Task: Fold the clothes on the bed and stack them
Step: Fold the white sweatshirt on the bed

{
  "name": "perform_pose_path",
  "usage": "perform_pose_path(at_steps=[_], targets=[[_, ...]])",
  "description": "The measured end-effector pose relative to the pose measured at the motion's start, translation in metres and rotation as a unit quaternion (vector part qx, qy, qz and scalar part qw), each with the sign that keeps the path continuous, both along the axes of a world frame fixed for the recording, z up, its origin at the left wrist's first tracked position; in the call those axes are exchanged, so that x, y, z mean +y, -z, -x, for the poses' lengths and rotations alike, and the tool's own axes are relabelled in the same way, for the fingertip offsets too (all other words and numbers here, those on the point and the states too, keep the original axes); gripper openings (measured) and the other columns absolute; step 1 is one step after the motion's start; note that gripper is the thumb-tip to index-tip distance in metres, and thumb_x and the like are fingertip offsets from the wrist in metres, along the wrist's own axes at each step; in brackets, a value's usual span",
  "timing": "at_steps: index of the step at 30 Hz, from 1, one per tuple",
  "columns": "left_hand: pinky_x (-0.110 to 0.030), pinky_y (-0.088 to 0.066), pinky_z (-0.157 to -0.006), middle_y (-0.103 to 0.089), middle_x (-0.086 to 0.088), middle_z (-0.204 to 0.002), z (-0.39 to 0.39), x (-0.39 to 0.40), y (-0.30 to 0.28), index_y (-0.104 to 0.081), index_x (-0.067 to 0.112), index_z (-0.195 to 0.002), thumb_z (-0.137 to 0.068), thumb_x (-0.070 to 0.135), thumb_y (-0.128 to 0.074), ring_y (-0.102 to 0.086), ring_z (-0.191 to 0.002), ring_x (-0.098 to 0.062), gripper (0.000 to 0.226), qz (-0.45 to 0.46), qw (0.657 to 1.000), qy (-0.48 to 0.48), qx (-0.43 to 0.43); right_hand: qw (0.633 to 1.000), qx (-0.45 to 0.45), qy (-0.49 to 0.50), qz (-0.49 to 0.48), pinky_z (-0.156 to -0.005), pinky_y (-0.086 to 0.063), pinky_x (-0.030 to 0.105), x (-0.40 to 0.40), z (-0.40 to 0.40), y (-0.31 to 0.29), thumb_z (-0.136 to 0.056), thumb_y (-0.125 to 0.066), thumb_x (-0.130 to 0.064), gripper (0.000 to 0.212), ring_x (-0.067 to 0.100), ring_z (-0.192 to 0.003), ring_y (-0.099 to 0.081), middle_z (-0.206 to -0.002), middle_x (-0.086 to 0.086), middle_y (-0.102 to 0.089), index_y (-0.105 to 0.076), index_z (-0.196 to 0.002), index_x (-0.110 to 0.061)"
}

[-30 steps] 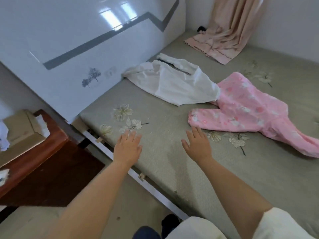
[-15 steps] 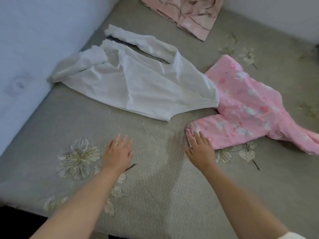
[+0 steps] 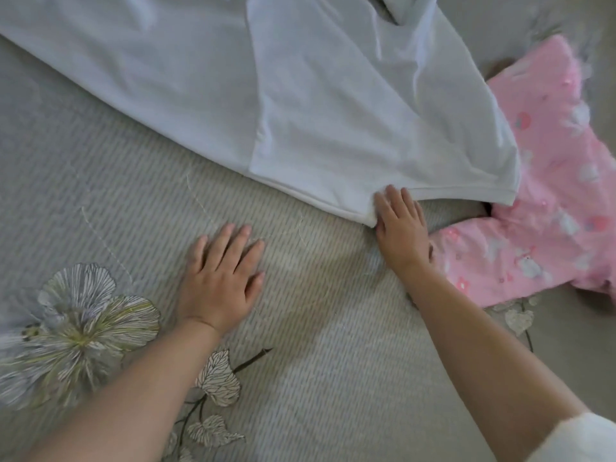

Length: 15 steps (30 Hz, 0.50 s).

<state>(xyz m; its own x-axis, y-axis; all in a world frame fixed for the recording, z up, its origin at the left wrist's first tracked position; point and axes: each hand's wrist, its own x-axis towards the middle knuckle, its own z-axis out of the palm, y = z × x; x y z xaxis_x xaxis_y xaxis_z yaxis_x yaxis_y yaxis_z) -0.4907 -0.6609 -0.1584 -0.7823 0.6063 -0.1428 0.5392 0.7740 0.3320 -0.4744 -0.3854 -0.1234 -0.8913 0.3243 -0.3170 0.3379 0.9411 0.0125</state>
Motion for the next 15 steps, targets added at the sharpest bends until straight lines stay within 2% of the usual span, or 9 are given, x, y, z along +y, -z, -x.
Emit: perform_pose_path(at_steps=[3, 5, 8, 10, 12, 13, 14, 15], targets=[[-0.047, -0.023, -0.098, -0.059, -0.016, -0.123, -0.001, 0.000, 0.004, -0.060, 0.008, -0.117, -0.084, 0.035, -0.036, -0.054, -0.115, -0.038, 0.049, -0.017, 1.000, -0.003, 0.023, 0.997, 0.070, 0.000, 0.022, -0.111, -0.019, 0.043, 0.003, 0.013, 0.003, -0.088, -0.049, 0.000, 0.036, 0.039, -0.133, -0.030, -0.136, 0.020, -0.045, -0.054, -0.123, 0.003], [-0.047, -0.023, -0.099, -0.058, -0.017, -0.124, -0.002, -0.001, 0.004, -0.049, 0.011, -0.122, -0.091, 0.039, -0.029, -0.053, -0.116, -0.037, 0.047, -0.034, 0.999, -0.007, 0.028, 0.995, 0.091, 0.000, 0.051, -0.106, -0.027, 0.045, 0.002, 0.019, -0.003, -0.082, -0.051, 0.008, 0.029, 0.042, -0.120, -0.047, -0.120, 0.023, -0.059, -0.062, -0.109, 0.008], [-0.045, -0.022, -0.101, -0.056, -0.020, -0.125, -0.001, -0.004, 0.000, -0.040, 0.010, -0.124, -0.097, 0.043, -0.014, -0.051, -0.119, -0.035, 0.050, -0.054, 0.998, 0.005, 0.020, 0.993, 0.047, -0.025, 0.102, -0.093, -0.036, 0.039, -0.019, 0.006, -0.016, -0.081, -0.052, 0.008, 0.021, 0.038, -0.097, -0.058, -0.101, 0.025, -0.065, -0.065, -0.097, 0.010], [-0.041, -0.016, -0.108, -0.053, -0.022, -0.128, -0.005, -0.010, -0.006, -0.038, 0.007, -0.124, -0.097, 0.045, -0.016, -0.034, -0.132, -0.028, 0.051, -0.079, 0.996, 0.033, 0.029, 0.988, -0.001, -0.057, 0.144, -0.080, -0.038, 0.034, -0.041, -0.024, -0.024, -0.086, -0.052, 0.001, 0.018, 0.034, -0.090, -0.059, -0.095, 0.023, -0.066, -0.066, -0.096, 0.008], [-0.038, -0.005, -0.113, -0.048, -0.016, -0.133, -0.015, -0.014, -0.014, -0.038, 0.008, -0.124, -0.096, 0.048, -0.020, -0.016, -0.140, -0.015, 0.052, -0.107, 0.989, 0.076, 0.062, 0.979, -0.042, -0.062, 0.190, -0.072, -0.033, 0.028, -0.064, -0.058, -0.034, -0.090, -0.050, -0.006, 0.020, 0.029, -0.089, -0.059, -0.093, 0.019, -0.065, -0.065, -0.097, 0.005], [-0.040, -0.006, -0.112, -0.051, -0.013, -0.130, -0.024, -0.015, -0.020, -0.041, 0.009, -0.123, -0.095, 0.048, -0.024, -0.022, -0.138, -0.014, 0.051, -0.115, 0.985, 0.109, 0.072, 0.973, -0.055, -0.055, 0.216, -0.068, -0.030, 0.025, -0.076, -0.075, -0.040, -0.091, -0.049, -0.009, 0.021, 0.027, -0.087, -0.059, -0.092, 0.018, -0.065, -0.065, -0.097, 0.004], [-0.043, -0.012, -0.109, -0.059, -0.013, -0.122, -0.034, -0.016, -0.028, -0.048, 0.009, -0.118, -0.093, 0.046, -0.031, -0.040, -0.130, -0.018, 0.047, -0.122, 0.979, 0.149, 0.075, 0.966, -0.066, -0.048, 0.246, -0.064, -0.027, 0.023, -0.088, -0.092, -0.046, -0.092, -0.050, -0.011, 0.022, 0.027, -0.084, -0.059, -0.090, 0.019, -0.065, -0.065, -0.095, 0.004], [-0.045, -0.020, -0.104, -0.068, -0.011, -0.107, -0.047, -0.017, -0.036, -0.058, 0.009, -0.109, -0.089, 0.039, -0.039, -0.058, -0.112, -0.022, 0.041, -0.132, 0.972, 0.180, 0.069, 0.957, -0.083, -0.046, 0.276, -0.061, -0.025, 0.022, -0.099, -0.107, -0.049, -0.092, -0.050, -0.013, 0.023, 0.027, -0.081, -0.058, -0.088, 0.019, -0.065, -0.065, -0.092, 0.004]])
